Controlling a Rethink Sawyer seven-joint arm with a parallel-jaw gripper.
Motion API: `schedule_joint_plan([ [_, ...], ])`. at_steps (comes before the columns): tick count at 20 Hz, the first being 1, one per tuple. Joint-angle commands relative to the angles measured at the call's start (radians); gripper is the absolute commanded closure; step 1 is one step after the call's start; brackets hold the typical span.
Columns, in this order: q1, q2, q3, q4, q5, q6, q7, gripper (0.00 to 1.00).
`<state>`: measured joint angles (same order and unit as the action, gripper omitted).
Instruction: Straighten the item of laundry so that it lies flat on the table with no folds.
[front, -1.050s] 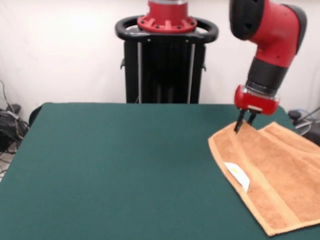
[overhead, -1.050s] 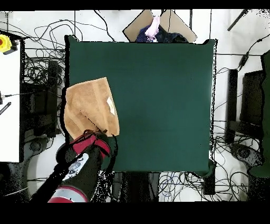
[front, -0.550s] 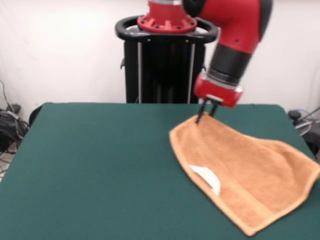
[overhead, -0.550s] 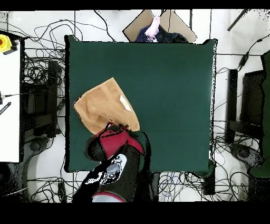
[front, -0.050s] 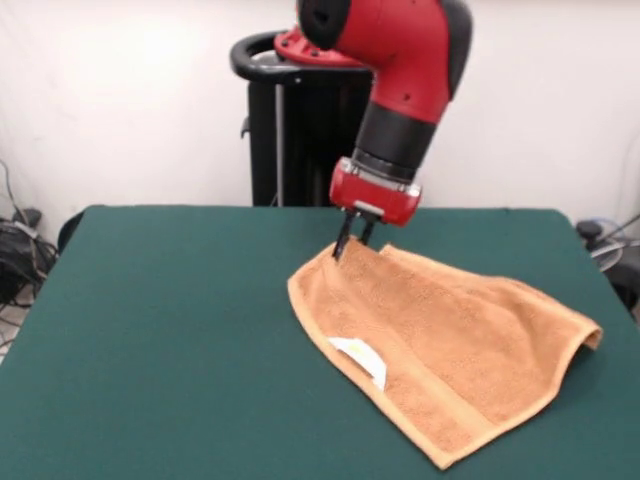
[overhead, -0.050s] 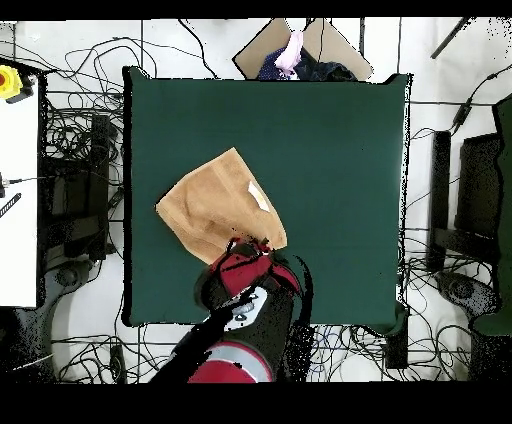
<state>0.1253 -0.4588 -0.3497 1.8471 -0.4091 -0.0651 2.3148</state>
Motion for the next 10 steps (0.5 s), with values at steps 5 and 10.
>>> schedule_joint_plan([
  [5,-0.092,0.039,-0.001,0.084,-0.149,-0.075,0.006,1.00],
  [10,-0.253,-0.049,0.052,0.097,-0.335,-0.037,-0.077,1.00],
])
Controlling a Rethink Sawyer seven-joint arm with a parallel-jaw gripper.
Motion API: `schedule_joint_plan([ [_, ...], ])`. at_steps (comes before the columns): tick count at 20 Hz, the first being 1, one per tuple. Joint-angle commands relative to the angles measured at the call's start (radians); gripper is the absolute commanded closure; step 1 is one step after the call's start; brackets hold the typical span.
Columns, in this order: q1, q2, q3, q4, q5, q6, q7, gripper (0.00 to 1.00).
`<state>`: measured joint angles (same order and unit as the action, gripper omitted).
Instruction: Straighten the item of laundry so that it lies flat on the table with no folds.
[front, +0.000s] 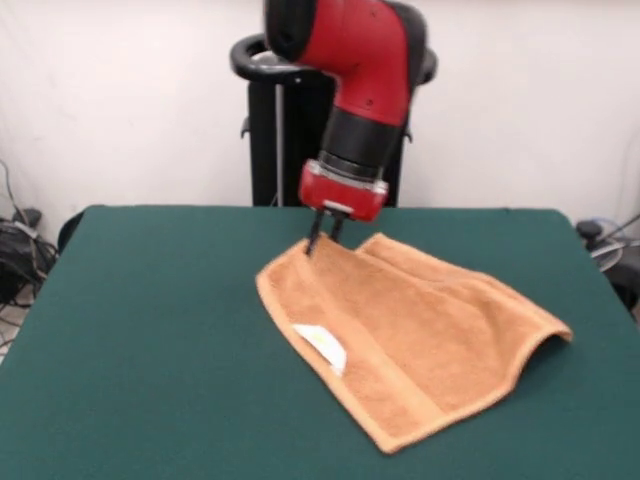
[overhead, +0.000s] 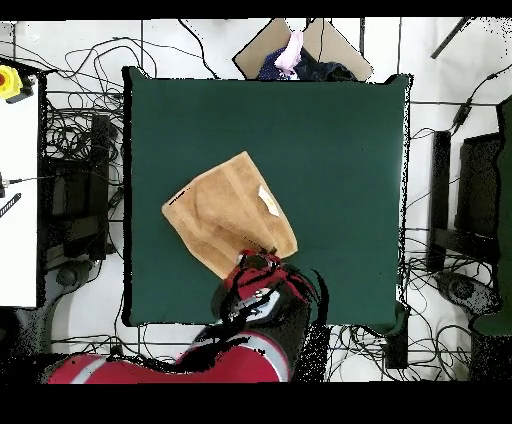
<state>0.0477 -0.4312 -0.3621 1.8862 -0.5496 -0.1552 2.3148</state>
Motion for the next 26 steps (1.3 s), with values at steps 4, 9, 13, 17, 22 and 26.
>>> schedule_joint_plan([
  [4,-0.220,-0.055,0.054,0.034,-0.275,0.039,-0.063,1.00],
  [9,-0.168,0.060,-0.027,0.004,-0.259,-0.064,0.017,1.00],
  [13,-0.149,0.135,-0.053,0.005,-0.210,-0.143,0.050,1.00],
  [17,-0.191,0.079,0.032,0.038,-0.219,-0.078,0.073,1.00],
  [22,-0.227,-0.024,0.133,0.107,-0.191,0.042,0.082,1.00],
  [26,-0.151,0.017,0.017,0.063,-0.186,-0.033,0.071,1.00],
])
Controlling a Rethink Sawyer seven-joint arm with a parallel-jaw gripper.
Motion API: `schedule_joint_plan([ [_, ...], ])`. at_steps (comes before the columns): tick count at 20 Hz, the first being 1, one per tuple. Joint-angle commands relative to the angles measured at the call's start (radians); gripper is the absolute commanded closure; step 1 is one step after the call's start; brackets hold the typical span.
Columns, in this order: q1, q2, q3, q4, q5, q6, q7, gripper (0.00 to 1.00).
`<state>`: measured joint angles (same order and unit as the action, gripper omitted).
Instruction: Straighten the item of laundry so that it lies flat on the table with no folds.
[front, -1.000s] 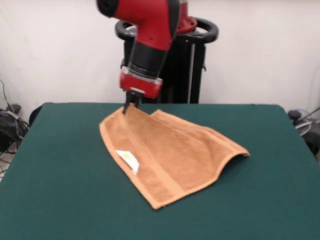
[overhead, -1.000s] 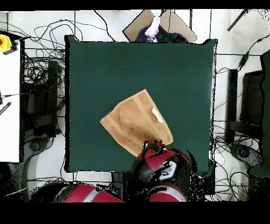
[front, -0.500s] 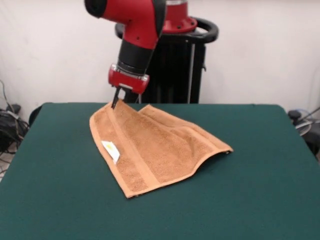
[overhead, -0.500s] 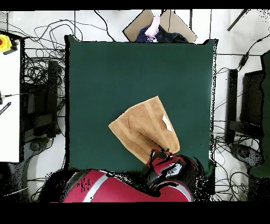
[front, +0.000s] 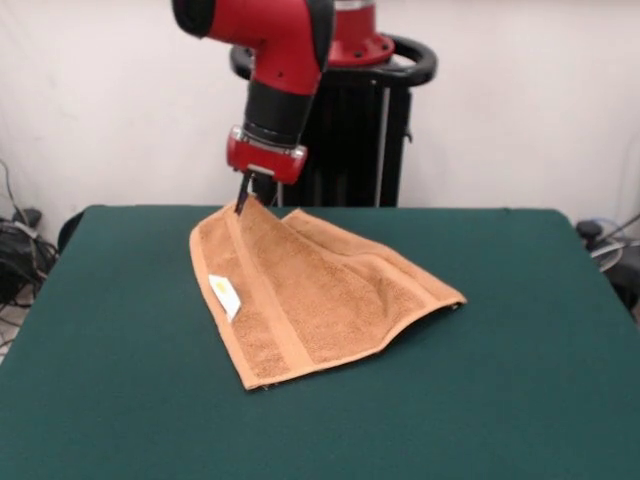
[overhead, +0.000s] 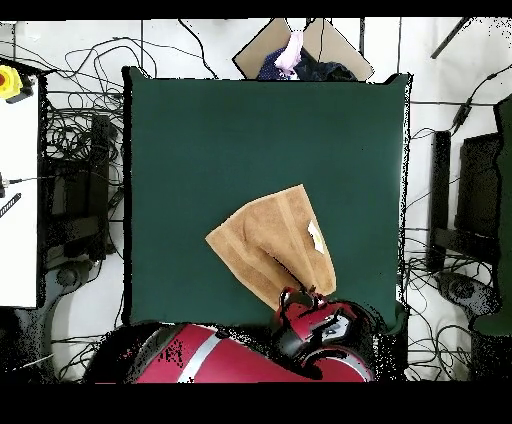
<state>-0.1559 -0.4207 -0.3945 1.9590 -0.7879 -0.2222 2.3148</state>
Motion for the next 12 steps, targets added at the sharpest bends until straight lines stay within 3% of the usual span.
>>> schedule_joint_plan([
  [1,0.058,0.015,0.035,-0.019,0.048,0.021,0.064,1.00],
  [2,0.059,0.016,0.032,-0.026,0.036,0.009,0.057,0.00],
  [6,0.067,-0.015,0.045,0.002,0.069,0.010,0.090,0.00],
  [12,0.073,-0.215,0.180,0.110,0.170,0.213,0.114,0.00],
])
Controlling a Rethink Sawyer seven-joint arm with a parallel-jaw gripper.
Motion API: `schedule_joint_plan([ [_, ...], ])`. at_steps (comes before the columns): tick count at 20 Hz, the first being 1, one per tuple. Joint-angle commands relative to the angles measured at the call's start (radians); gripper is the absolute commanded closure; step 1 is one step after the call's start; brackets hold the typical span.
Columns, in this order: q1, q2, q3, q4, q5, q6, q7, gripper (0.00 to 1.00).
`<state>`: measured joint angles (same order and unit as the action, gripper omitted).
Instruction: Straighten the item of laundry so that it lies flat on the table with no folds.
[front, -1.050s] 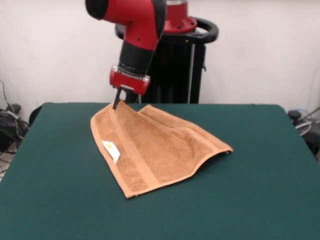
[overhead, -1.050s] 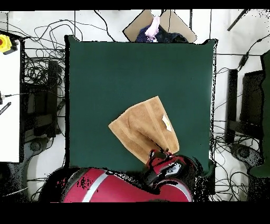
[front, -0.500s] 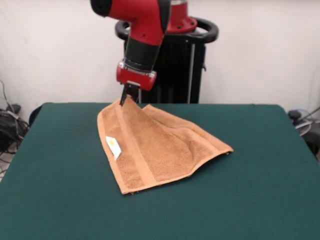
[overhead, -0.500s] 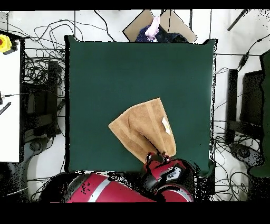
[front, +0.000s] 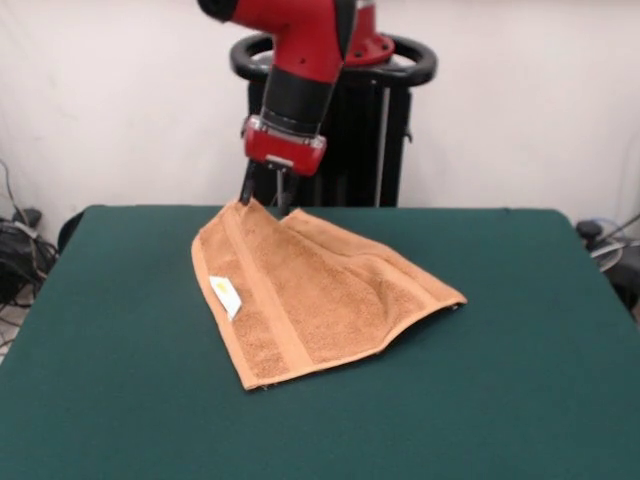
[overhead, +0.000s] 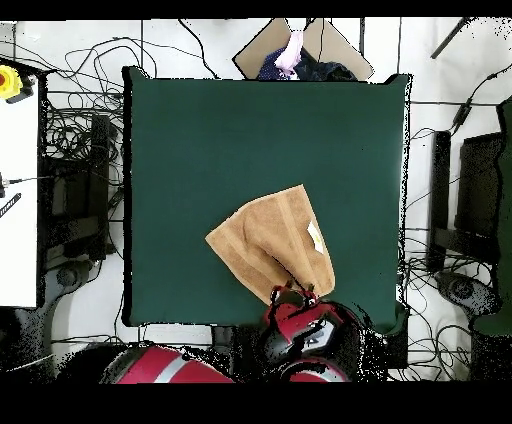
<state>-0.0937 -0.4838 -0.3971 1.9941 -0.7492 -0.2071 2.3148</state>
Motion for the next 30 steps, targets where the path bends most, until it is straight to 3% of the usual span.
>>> schedule_joint_plan([
  [1,0.012,-0.168,0.197,0.086,0.151,0.215,0.115,0.00],
  [5,0.012,-0.166,0.251,0.100,0.216,0.237,0.129,0.00],
  [13,-0.019,0.007,0.313,0.059,0.227,0.105,0.127,0.00],
  [21,0.058,0.094,0.264,0.021,0.273,0.045,0.147,0.00],
  [27,0.183,0.180,0.119,-0.024,0.360,-0.080,0.160,0.00],
  [30,0.179,0.175,0.103,-0.024,0.370,-0.090,0.138,0.00],
])
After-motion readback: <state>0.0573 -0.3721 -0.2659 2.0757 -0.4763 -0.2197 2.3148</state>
